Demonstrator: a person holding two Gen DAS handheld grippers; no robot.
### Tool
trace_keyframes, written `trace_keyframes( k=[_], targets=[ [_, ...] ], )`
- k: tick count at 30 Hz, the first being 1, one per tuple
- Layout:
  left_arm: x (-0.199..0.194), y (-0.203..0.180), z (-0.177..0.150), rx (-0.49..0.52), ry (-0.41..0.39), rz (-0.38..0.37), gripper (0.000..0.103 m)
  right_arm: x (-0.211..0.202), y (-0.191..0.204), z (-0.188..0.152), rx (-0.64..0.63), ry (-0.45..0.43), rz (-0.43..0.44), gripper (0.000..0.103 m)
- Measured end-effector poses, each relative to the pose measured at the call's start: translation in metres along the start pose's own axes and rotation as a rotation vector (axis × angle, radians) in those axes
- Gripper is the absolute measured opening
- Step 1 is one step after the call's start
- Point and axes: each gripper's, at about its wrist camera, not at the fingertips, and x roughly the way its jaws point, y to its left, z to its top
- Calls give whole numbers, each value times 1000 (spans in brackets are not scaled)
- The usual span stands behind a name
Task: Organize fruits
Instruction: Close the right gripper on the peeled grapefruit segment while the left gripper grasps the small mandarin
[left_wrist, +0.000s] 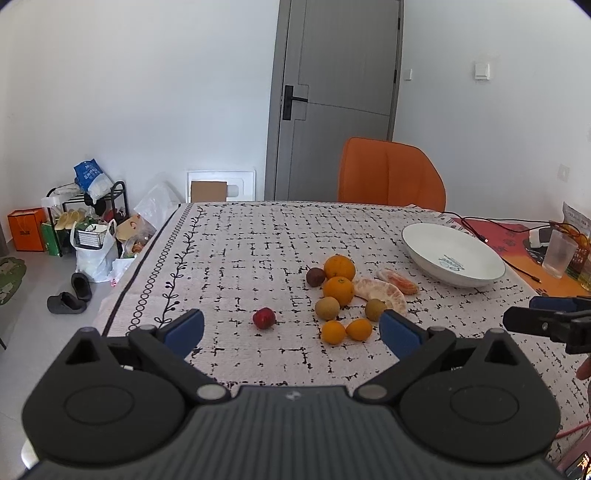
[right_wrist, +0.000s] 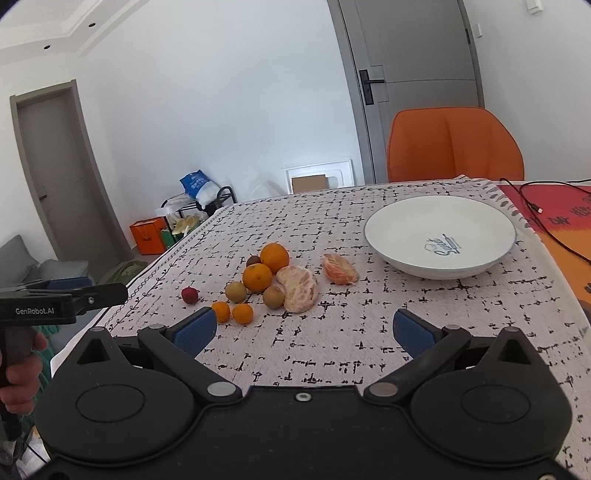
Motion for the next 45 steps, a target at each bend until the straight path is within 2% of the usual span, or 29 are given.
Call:
trace_keyframes(
  k=[9, 11, 16, 18, 23, 25, 30, 32, 38, 40, 45],
  targets=[
    [26, 3, -4, -16, 45, -17, 84, 20, -6, 0, 3, 23, 21, 102],
    [32, 5, -5, -23, 60, -22, 80, 25, -7, 0, 4, 30, 19, 97],
    [44, 6, -9, -32, 88, -29, 68, 37, -8, -2, -6, 49, 25, 94],
    [49, 7, -11, -37, 100, -36, 66, 43, -7, -3, -15, 56, 19, 92],
    [63, 5, -12, -29, 127, -46, 61, 57, -6, -5, -19, 80, 37, 79],
    [68, 4, -12, -31, 135, -57, 57, 64, -6, -5, -22, 91, 38, 77],
    [84, -1, -10, -24, 154, -94, 57, 79, -7, -4, -23, 120, 43, 73],
    [90, -4, -10, -11, 162, -99, 56, 85, -8, -3, -25, 131, 40, 69],
    [111, -12, -12, 0, 209, -126, 37, 103, -7, 2, -36, 159, 27, 60],
    [115, -14, -14, -2, 221, -142, 23, 106, -7, 3, -38, 162, 23, 57],
    [116, -14, -15, -5, 209, -133, 20, 117, -5, 5, -53, 178, 20, 52]
  ],
)
